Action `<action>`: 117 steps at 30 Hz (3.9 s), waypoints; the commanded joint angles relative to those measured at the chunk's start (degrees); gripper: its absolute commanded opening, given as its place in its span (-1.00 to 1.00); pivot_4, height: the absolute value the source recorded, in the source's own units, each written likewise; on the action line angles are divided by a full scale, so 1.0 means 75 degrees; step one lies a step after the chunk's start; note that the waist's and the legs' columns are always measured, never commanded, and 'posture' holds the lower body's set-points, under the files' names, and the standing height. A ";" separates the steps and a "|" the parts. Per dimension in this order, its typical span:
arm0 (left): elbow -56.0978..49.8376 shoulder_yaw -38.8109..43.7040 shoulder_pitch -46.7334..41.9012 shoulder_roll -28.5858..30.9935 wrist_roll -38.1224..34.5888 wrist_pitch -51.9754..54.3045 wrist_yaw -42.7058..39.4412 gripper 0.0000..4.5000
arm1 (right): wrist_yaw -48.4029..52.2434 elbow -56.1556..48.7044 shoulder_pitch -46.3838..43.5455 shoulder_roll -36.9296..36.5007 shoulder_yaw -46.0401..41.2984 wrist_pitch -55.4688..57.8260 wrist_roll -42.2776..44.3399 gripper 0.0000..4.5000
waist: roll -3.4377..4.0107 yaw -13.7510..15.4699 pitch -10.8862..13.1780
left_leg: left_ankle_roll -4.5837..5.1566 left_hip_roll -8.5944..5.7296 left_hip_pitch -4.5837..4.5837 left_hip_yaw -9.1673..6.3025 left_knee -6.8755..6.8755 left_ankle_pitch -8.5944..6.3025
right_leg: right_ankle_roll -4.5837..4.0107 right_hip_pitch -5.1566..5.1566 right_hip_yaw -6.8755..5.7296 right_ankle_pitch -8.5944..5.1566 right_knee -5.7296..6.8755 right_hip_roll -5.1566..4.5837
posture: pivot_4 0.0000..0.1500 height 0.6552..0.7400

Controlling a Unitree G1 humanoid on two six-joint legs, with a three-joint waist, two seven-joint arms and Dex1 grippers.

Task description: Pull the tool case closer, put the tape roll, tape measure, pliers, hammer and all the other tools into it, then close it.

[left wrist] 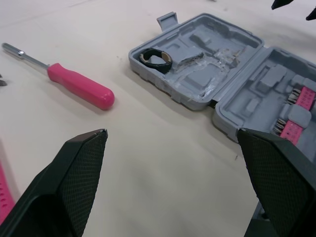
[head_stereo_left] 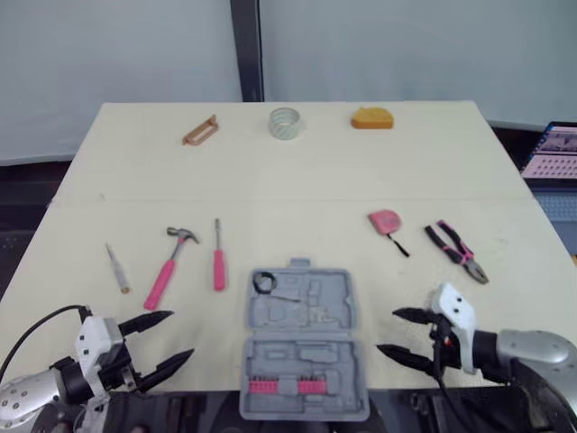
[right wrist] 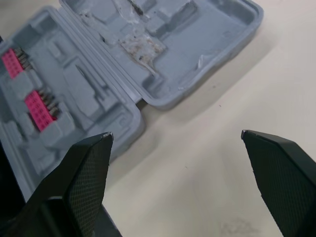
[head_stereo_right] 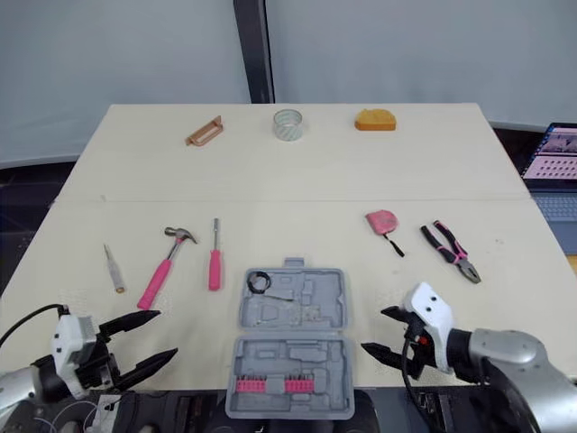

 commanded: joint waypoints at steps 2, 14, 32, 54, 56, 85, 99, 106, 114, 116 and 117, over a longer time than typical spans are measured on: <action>0.0335 0.0122 0.0377 -0.0036 0.0092 -0.0644 -0.0477 1.00 | 0.0087 0.0225 0.0443 -0.0113 -0.0111 -0.0858 -0.0282 0.98 | -0.0001 -0.0001 0.0000 | 0.0000 0.0000 0.0000 0.0000 -0.0001 -0.0002 | 0.0000 0.0001 0.0000 0.0000 -0.0002 0.0000 | 1.00 1.00; -0.0534 -0.0398 -0.0302 -0.0206 -0.0736 -0.0236 -0.0449 1.00 | -0.0806 0.0423 -0.0016 0.0398 -0.0501 -0.0215 0.0291 0.98 | -0.0001 0.0001 0.0001 | 0.0000 0.0003 0.0004 -0.0001 0.0006 -0.0002 | -0.0002 0.0010 -0.0001 0.0001 -0.0003 0.0000 | 1.00 1.00; -0.1310 -0.1382 -0.1171 -0.0649 -0.0358 0.0451 0.0812 1.00 | -0.3474 0.1582 -0.2887 0.1739 0.0300 0.1073 -0.0293 0.98 | 0.0006 -0.0039 -0.0001 | -0.0002 0.0009 0.0017 -0.0003 0.0006 -0.0004 | -0.0005 0.0019 -0.0001 0.0003 0.0001 0.0007 | 1.00 1.00; -0.1707 -0.1643 -0.1184 -0.0848 0.0057 0.0575 0.1662 1.00 | -0.3701 0.7477 -0.6563 0.2655 0.1261 -0.0812 -0.1719 0.98 | 0.0011 -0.0244 0.0001 | -0.0005 0.0016 0.0014 0.0005 0.0006 -0.0002 | -0.0005 -0.0001 -0.0003 0.0003 0.0024 0.0007 | 1.00 1.00; -0.1738 -0.1655 -0.1169 -0.0848 0.0082 0.0572 0.1704 1.00 | -0.3689 0.7605 -0.6601 0.2694 0.1237 -0.0849 -0.1726 0.98 | 0.0011 -0.0246 0.0000 | -0.0005 0.0018 0.0014 0.0007 0.0006 -0.0002 | -0.0005 -0.0002 -0.0003 0.0003 0.0025 0.0008 | 1.00 1.00; -0.1960 -0.1924 -0.1404 -0.0739 0.0091 0.0931 0.1749 1.00 | -0.3607 0.5146 -0.4986 0.2418 0.1019 0.0406 -0.1426 -0.99 | 0.0011 -0.0198 -0.0001 | -0.0009 0.0034 0.0013 0.0026 0.0007 -0.0004 | -0.0005 -0.0012 -0.0003 0.0003 0.0027 0.0015 | 1.00 1.00; -0.1388 -0.2143 -0.1804 -0.0602 0.0020 0.0841 0.0964 1.00 | -0.4147 -0.0219 -0.1354 0.2593 0.0146 0.3359 -0.0381 -0.99 | 0.0018 -0.0060 -0.0003 | -0.0013 0.0037 0.0013 0.0035 0.0003 -0.0009 | -0.0006 -0.0017 0.0001 0.0004 0.0022 0.0018 | 1.00 1.00; -0.0812 -0.2197 -0.1988 -0.0512 -0.0025 0.0505 0.0188 1.00 | -0.4395 -0.1722 -0.0305 0.2846 -0.0027 0.4261 0.0016 -0.99 | 0.0021 -0.0017 -0.0004 | -0.0010 0.0035 0.0012 0.0037 0.0005 -0.0011 | -0.0008 -0.0019 0.0002 0.0004 0.0021 0.0017 | 1.00 1.00; -0.0524 -0.2414 -0.2066 -0.0367 0.0015 0.0098 -0.0608 1.00 | -0.4559 -0.2633 0.0490 0.3089 -0.0065 0.4803 0.0249 -0.99 | 0.0023 -0.0018 -0.0004 | -0.0009 0.0036 0.0013 0.0037 0.0003 -0.0013 | -0.0009 -0.0020 0.0003 0.0005 0.0021 0.0018 | 1.00 1.00; -0.0524 -0.2444 -0.2056 -0.0362 0.0009 0.0039 -0.0732 1.00 | -0.4570 -0.2759 0.0650 0.3124 -0.0039 0.4860 0.0289 -0.99 | 0.0024 -0.0021 -0.0005 | -0.0009 0.0037 0.0013 0.0037 0.0003 -0.0013 | -0.0009 -0.0021 0.0003 0.0005 0.0022 0.0018 | 1.00 1.00; -0.0530 -0.2453 -0.2054 -0.0360 0.0016 0.0016 -0.0778 1.00 | -0.4572 -0.2800 0.0701 0.3130 -0.0027 0.4881 0.0302 -0.99 | 0.0024 -0.0020 -0.0005 | -0.0009 0.0037 0.0013 0.0037 0.0002 -0.0013 | -0.0009 -0.0021 0.0003 0.0005 0.0021 0.0018 | 1.00 1.00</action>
